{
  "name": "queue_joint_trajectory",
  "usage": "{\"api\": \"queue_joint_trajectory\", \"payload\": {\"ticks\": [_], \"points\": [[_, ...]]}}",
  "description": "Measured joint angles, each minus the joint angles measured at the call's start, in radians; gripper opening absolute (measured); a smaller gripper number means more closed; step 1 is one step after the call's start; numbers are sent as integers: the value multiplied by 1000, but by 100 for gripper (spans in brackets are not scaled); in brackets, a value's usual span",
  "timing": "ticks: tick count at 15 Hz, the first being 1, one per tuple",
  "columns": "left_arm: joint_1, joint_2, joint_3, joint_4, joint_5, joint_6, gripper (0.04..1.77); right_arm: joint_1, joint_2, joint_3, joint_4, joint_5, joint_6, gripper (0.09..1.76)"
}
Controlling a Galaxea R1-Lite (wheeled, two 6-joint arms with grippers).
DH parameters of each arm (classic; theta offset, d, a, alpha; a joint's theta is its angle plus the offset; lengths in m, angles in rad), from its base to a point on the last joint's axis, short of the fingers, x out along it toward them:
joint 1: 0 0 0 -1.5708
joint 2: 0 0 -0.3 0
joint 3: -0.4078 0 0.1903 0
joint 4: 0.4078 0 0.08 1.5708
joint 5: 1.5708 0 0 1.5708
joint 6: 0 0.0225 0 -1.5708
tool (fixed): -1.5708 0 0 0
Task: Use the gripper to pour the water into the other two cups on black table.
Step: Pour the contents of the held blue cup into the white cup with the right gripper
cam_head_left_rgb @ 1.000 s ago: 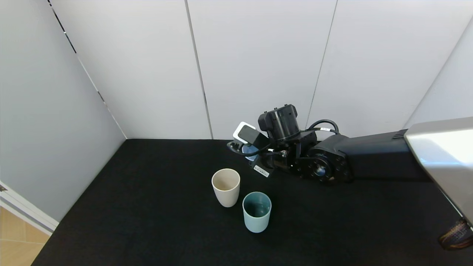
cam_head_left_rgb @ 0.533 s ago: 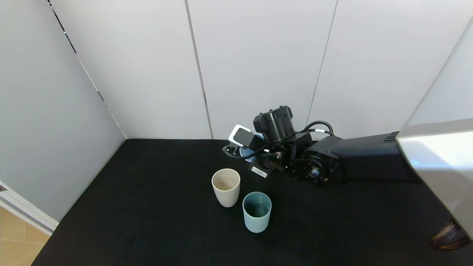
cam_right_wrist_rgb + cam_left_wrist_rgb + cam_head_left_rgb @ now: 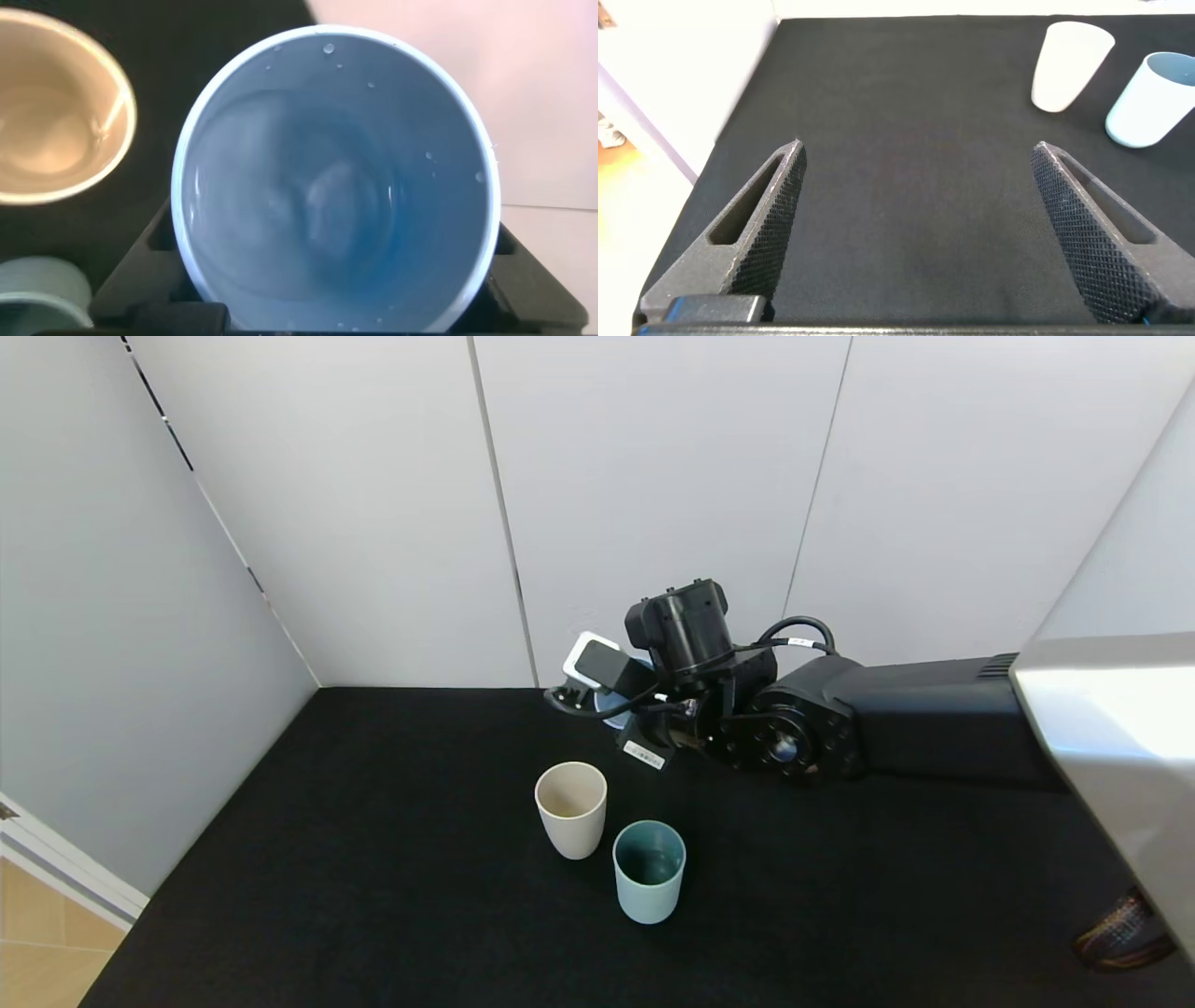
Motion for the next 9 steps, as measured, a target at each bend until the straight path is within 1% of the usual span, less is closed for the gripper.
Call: {"api": "queue_joint_trajectory", "payload": {"ticks": [4, 9], "points": [[0, 0, 0, 0, 0, 0, 172, 3, 23, -85, 49, -9, 2, 132], [1, 0, 0, 0, 0, 0, 172, 15, 51, -119, 51, -9, 4, 132]]}}
